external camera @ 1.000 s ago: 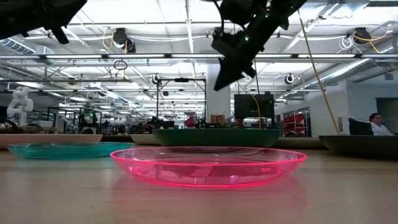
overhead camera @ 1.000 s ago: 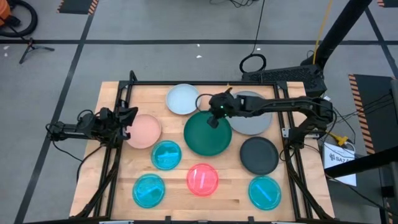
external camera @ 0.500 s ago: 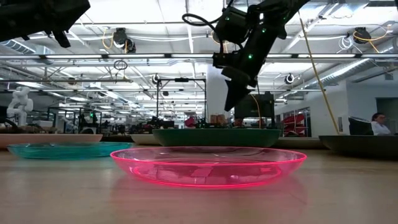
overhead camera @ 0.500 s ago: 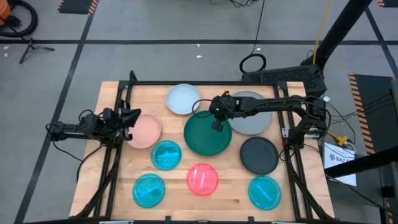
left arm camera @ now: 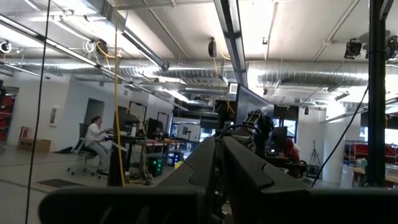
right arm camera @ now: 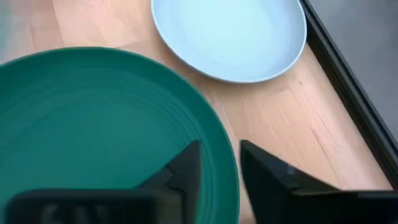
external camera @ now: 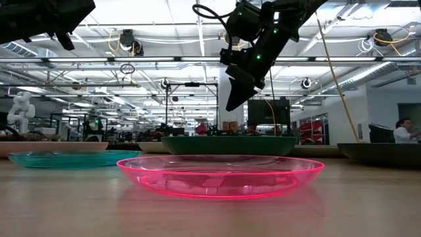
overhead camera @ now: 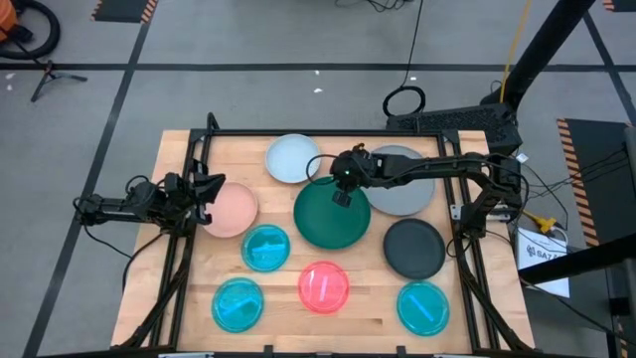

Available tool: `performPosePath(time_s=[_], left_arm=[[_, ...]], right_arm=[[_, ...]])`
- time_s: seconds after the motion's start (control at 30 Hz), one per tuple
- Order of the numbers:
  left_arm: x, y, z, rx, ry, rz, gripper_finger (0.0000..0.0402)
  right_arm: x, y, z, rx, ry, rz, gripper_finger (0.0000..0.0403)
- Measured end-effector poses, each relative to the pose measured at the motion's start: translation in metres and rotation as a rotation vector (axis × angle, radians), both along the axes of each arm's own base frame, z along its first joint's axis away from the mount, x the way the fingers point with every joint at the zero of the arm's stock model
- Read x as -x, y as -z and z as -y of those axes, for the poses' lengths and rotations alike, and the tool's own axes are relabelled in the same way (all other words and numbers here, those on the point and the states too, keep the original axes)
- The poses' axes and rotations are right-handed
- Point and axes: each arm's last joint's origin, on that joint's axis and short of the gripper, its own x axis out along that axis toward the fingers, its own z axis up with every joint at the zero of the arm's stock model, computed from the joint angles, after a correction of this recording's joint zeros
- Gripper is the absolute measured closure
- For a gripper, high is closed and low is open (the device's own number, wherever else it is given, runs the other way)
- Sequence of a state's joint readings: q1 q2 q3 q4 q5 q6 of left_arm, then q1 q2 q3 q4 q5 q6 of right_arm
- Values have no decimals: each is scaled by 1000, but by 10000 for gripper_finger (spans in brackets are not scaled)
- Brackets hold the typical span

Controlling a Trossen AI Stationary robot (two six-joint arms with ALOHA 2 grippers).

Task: Stack plastic plates
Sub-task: Stack the green plate on the gray plate

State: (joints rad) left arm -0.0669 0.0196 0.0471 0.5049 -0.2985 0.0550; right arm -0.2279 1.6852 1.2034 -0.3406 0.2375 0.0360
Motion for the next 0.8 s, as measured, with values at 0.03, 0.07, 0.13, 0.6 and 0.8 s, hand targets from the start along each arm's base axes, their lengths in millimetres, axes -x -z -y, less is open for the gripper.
performPosePath(time_s=[0.03,0.07,0.13,0.6,0.8], left_arm=[[0,0,0,0,0,0,366],[0,0,0,0,0,0,366],[0,0,0,0,0,0,366],[0,0,0,-1,-1,0,366],[0,0,0,0,0,0,366]], right_arm=[[-1,0,0,2,-2,6,266],[-1,-1,0,5,-4,10,249],[-1,-1,0,14,-19,9,223],[0,-1,7,6,-72,8,198],[1,-1,11,7,-66,8,199]])
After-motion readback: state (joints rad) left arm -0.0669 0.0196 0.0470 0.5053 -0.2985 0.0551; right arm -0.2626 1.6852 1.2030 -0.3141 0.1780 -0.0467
